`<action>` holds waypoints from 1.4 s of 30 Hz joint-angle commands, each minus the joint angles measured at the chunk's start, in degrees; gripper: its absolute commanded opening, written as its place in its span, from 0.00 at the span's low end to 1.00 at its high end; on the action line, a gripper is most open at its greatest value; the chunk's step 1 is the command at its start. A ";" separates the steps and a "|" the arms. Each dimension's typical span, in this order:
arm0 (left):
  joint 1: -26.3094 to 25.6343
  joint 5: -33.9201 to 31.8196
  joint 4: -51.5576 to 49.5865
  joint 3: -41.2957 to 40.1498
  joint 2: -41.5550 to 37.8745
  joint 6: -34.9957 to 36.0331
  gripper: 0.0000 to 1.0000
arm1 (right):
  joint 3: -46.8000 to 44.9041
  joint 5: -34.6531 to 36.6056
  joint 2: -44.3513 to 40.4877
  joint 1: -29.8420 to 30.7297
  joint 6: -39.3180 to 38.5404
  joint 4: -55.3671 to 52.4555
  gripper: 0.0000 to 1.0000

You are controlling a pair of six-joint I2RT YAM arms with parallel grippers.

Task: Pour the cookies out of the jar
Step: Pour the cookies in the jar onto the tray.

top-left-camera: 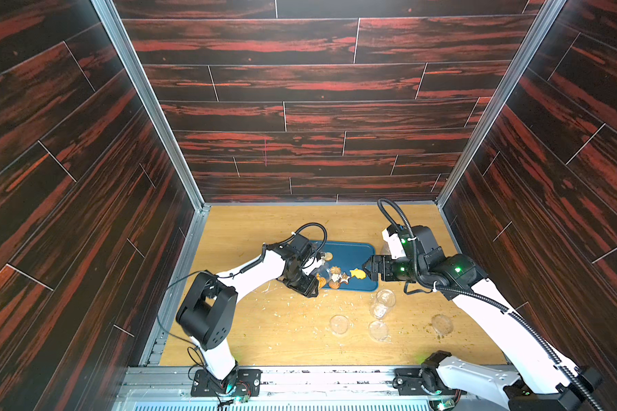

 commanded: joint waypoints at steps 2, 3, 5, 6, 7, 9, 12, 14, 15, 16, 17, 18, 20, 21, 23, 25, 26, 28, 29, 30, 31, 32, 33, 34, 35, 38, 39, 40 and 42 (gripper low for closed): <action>0.70 2.19 -6.98 5.17 2.26 -5.22 0.45 | -1.98 -1.87 -1.17 -0.10 1.55 1.60 0.93; 0.71 2.89 -7.89 6.42 2.92 -5.73 0.45 | -2.35 -1.98 -1.36 -0.16 1.65 1.85 0.93; 0.69 3.42 -9.78 8.86 4.15 -6.94 0.45 | -2.86 -2.28 -1.46 -0.12 1.94 2.32 0.93; 0.68 3.63 -10.61 9.96 4.65 -7.53 0.45 | -3.10 -2.42 -1.47 -0.17 2.04 2.49 0.93; 0.72 4.19 -11.13 10.80 5.05 -8.18 0.45 | -3.21 -2.57 -1.47 -0.17 2.19 2.68 0.92; 0.65 5.30 -12.59 12.39 5.91 -9.38 0.45 | -3.37 -2.75 -1.46 -0.12 2.21 2.94 0.92; 0.76 6.14 -13.56 13.88 7.91 -13.32 0.45 | -3.51 -2.61 -1.56 -0.12 2.00 2.95 0.93; 0.75 9.10 -17.36 15.24 9.35 -13.80 0.45 | -3.55 -2.53 -1.64 -0.17 1.80 2.95 0.93; 0.77 9.55 -17.76 15.26 9.67 -14.79 0.45 | -3.68 -2.46 -1.60 -0.12 1.77 3.03 0.93; 0.82 9.55 -17.93 15.30 9.88 -15.62 0.45 | -3.71 -2.48 -1.65 -0.17 1.69 3.11 0.92; 0.82 9.72 -18.21 15.38 9.94 -16.27 0.46 | -3.82 -2.61 -1.64 -0.12 1.67 3.25 0.93; 0.82 9.92 -18.30 15.52 10.05 -16.75 0.46 | -3.96 -2.66 -1.65 -0.15 1.68 3.38 0.92; 0.82 10.80 -18.34 16.16 10.13 -17.70 0.46 | -4.36 -3.01 -1.56 -0.13 1.69 3.76 0.92; 0.82 11.11 -18.04 16.38 10.13 -18.51 0.46 | -4.36 -3.19 -1.47 -0.13 1.67 3.91 0.92; 0.82 12.09 -16.64 16.96 10.30 -20.58 0.46 | -4.38 -3.56 -1.21 -0.12 1.67 4.14 0.93; 0.81 13.00 -15.01 17.57 10.79 -22.56 0.46 | -4.22 -3.67 -1.03 -0.17 1.52 4.20 0.93; 0.82 13.51 -14.28 18.08 11.36 -23.98 0.46 | -4.13 -3.76 -0.95 -0.12 1.51 4.22 0.92; 0.82 14.70 -13.42 19.05 12.49 -25.64 0.46 | -3.90 -3.93 -0.86 -0.15 1.34 4.27 0.92; 0.82 15.56 -12.59 18.97 12.83 -27.27 0.46 | -3.94 -3.89 -0.86 -0.13 1.29 4.22 0.93; 0.82 16.09 -11.80 18.94 13.05 -28.67 0.46 | -3.95 -3.82 -0.94 -0.15 1.25 4.18 0.93; 0.82 16.68 -11.25 18.95 13.28 -30.16 0.46 | -4.11 -3.72 -1.03 -0.17 1.16 4.18 0.93; 0.82 17.41 -10.78 18.97 13.56 -31.51 0.46 | -4.32 -3.63 -1.12 -0.12 1.16 4.32 0.93; 0.83 17.88 -10.23 18.98 13.75 -32.82 0.46 | -4.58 -3.63 -1.20 -0.12 1.16 4.43 0.92; 0.88 18.46 -8.98 18.83 13.68 -34.57 0.47 | -4.93 -3.70 -1.37 -0.15 1.32 4.68 0.92; 1.13 19.42 -6.54 18.11 13.48 -37.41 0.46 | -5.23 -3.76 -1.51 -0.12 1.50 4.85 0.93; 1.53 21.87 6.18 13.43 11.73 -51.59 0.46 | -6.28 -3.72 -2.28 -0.12 1.86 5.55 0.92; 1.53 22.69 9.95 12.26 11.19 -55.60 0.46 | -6.57 -3.63 -2.45 -0.12 1.91 5.59 0.93; 1.46 23.31 15.41 11.35 10.77 -59.78 0.46 | -6.74 -3.40 -2.65 -0.14 1.86 5.64 0.92; 1.53 23.52 17.28 11.63 10.69 -63.00 0.47 | -7.21 -3.32 -2.94 -0.12 1.73 5.67 0.93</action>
